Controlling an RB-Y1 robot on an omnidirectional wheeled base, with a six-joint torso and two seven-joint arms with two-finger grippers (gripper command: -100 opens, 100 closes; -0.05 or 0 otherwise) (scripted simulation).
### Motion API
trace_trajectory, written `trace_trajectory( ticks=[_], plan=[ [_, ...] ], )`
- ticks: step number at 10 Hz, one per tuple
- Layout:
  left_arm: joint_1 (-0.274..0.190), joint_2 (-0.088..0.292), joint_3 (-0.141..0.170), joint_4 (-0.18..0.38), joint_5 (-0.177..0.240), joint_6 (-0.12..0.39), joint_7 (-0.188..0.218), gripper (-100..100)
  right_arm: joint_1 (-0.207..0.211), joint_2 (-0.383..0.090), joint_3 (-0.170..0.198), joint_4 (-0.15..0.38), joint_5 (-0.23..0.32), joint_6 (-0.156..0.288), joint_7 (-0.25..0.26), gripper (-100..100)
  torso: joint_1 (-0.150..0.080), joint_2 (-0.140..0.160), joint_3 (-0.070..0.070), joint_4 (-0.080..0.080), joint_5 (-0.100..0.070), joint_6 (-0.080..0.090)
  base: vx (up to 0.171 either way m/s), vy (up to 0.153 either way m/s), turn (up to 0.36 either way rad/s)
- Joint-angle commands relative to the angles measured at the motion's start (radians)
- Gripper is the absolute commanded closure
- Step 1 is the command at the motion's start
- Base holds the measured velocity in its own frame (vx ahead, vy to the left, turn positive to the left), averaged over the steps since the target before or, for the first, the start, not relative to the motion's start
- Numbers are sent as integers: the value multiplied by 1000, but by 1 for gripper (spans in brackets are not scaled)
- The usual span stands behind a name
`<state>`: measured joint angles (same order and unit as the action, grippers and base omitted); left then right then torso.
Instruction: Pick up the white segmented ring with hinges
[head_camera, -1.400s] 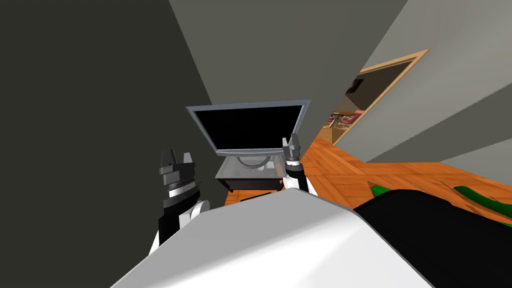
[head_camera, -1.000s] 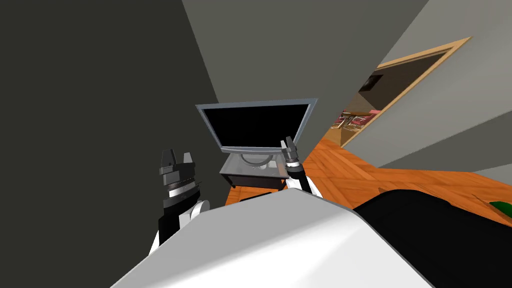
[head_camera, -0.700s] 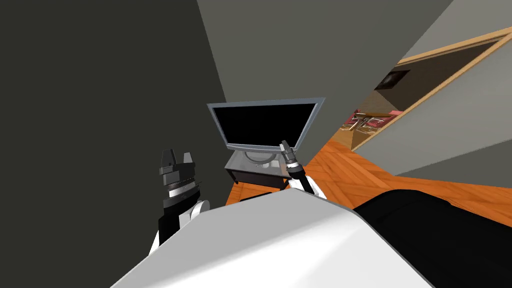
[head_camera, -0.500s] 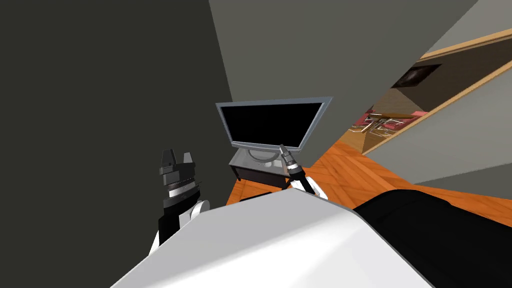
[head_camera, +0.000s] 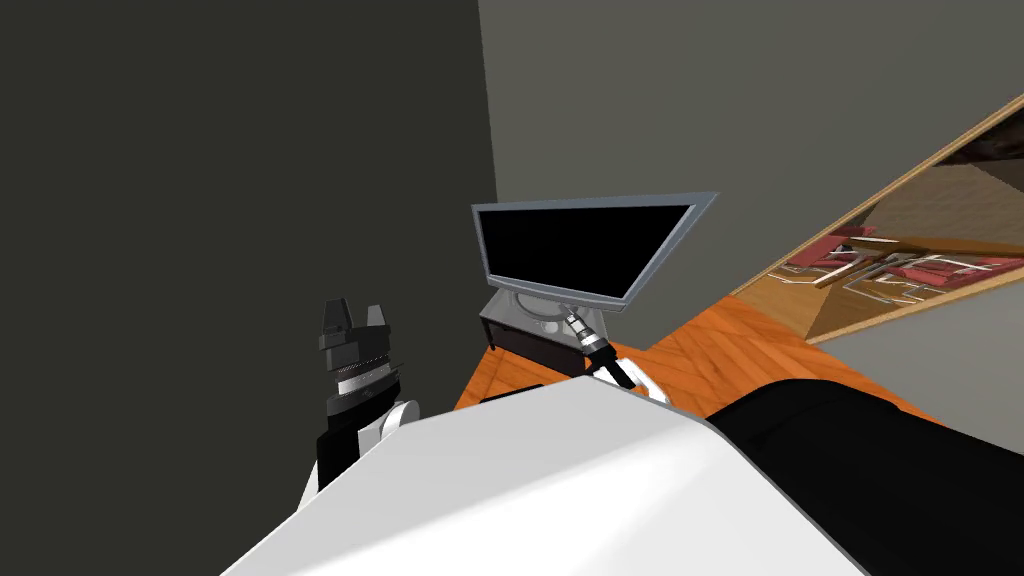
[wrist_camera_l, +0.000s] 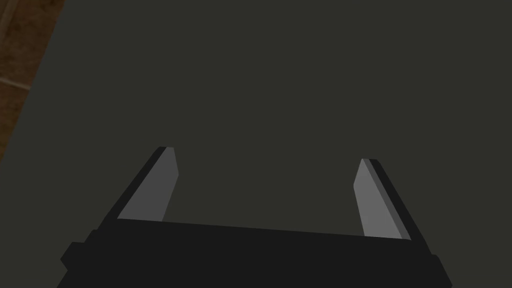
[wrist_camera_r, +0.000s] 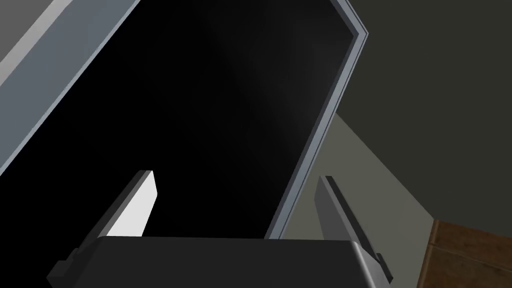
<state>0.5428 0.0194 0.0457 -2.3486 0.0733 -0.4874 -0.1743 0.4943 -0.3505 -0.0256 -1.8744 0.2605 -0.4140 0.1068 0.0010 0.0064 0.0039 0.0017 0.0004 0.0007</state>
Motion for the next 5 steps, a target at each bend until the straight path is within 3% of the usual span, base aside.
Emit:
trace_trajectory(
  ticks=[1,4,5],
  plan=[
    [0,0,0,0,0,0,0,0,-8,-21,-10,50,35,33,18,-100,0,0,0,0,0,0,-57,61,293],
    [0,0,0,0,0,0,0,0,-9,-38,-20,126,67,61,32,-100,-2,-2,-1,-1,0,-1,-38,40,183],
    [0,0,0,0,0,0,0,0,-9,-53,-30,164,100,91,46,-100,-2,-3,-2,-1,0,0,-32,44,319]
  ],
)
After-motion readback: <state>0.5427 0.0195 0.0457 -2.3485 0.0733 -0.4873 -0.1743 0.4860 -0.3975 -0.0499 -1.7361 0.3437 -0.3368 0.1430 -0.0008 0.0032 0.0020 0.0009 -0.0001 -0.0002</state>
